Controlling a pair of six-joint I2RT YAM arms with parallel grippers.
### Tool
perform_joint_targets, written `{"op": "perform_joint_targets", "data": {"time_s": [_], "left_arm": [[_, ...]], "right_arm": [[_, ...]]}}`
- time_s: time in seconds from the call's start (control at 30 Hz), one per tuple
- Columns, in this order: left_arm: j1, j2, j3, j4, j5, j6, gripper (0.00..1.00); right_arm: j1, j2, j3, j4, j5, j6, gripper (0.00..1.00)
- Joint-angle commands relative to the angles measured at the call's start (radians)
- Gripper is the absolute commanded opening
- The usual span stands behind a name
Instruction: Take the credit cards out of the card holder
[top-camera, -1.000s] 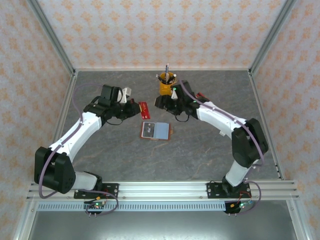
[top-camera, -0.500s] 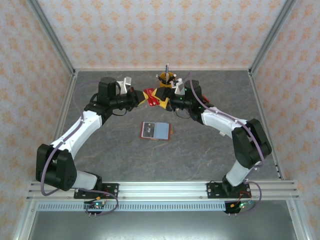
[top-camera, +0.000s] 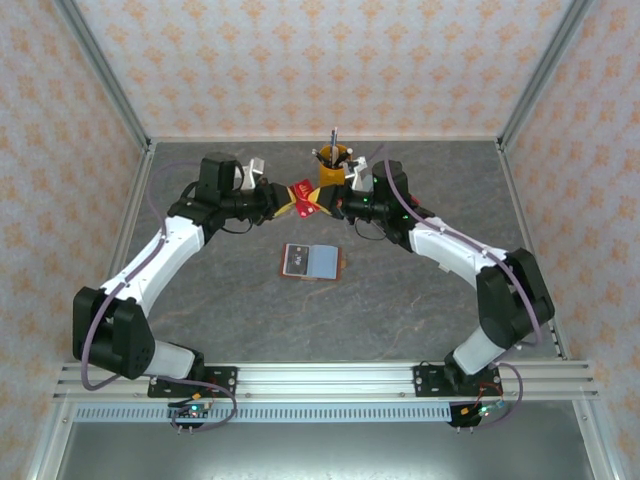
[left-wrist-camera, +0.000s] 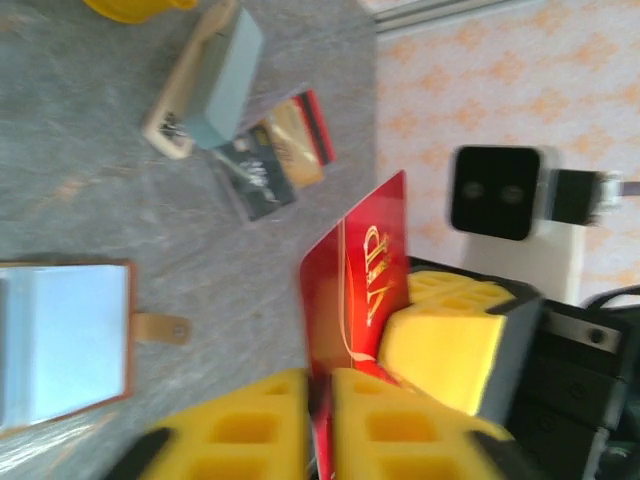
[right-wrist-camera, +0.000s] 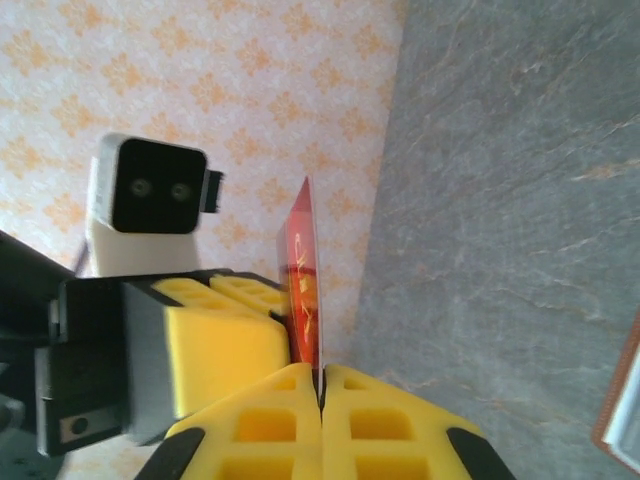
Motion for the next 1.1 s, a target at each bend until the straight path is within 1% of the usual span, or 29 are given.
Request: {"op": "perform_joint_targets", "data": {"time_s": [0.0,0.07,0.1,0.17,0.3,0.37,0.4,0.47,0.5,0.63,0.73,0.8,0.87,0.9,1.07], "left_arm": [[0.018,0.003,0.085,-0.299,-0.194,0.182,0.33],[0.017,-0.008,0.11,-0.396,-0.316,0.256,0.4],[0.017,-0.016,0.119,-0.448,-0.399,0.279,0.44],[0.017,-0.032,0.133,-0.508,-0.525,0.328,0.56],[0.018,-0.052,0.161,-0.579,-0.702,0.388,0.8],[0.018,-0.06,0.177,-0.602,-0.753,0.407,0.88],[0.018,-0.066,0.182,-0.609,-0.772,0.416,0.91],[0.019,-0.071,0.194,-0.622,-0.798,0.431,0.98],[0.018,-0.073,0.196,-0.628,-0.811,0.439,1.0],[0.027,-0.072,0.203,-0.644,-0.842,0.449,1.0],[0.037,-0.07,0.199,-0.637,-0.815,0.457,1.0],[0.045,-0.075,0.197,-0.632,-0.804,0.458,1.0],[0.054,-0.085,0.185,-0.617,-0.799,0.451,1.0],[0.061,-0.09,0.176,-0.606,-0.788,0.448,1.0],[0.105,-0.08,0.157,-0.574,-0.698,0.443,1.0]], "right_arm": [[-0.011,-0.083,0.048,-0.234,0.144,-0.225,0.0],[-0.014,-0.109,0.087,-0.403,0.259,-0.344,0.0],[-0.017,-0.123,0.109,-0.486,0.326,-0.4,0.0],[-0.02,-0.152,0.135,-0.601,0.453,-0.495,0.0],[-0.028,-0.203,0.141,-0.704,0.745,-0.658,0.0],[-0.046,-0.205,0.147,-0.723,0.839,-0.734,0.0],[-0.066,-0.201,0.148,-0.722,0.854,-0.776,0.0],[-0.116,-0.191,0.148,-0.718,0.837,-0.839,0.0],[-0.148,-0.18,0.151,-0.718,0.809,-0.865,0.0],[-0.239,-0.123,0.16,-0.689,0.74,-0.989,0.0],[-0.297,-0.063,0.187,-0.681,0.665,-1.116,0.0],[-0.333,-0.035,0.191,-0.642,0.629,-1.188,0.0],[-0.369,0.001,0.212,-0.624,0.607,-1.215,0.0],[-0.391,0.024,0.235,-0.638,0.576,-1.233,0.0],[-0.439,0.132,0.307,-0.665,0.494,-1.344,0.0]]}}
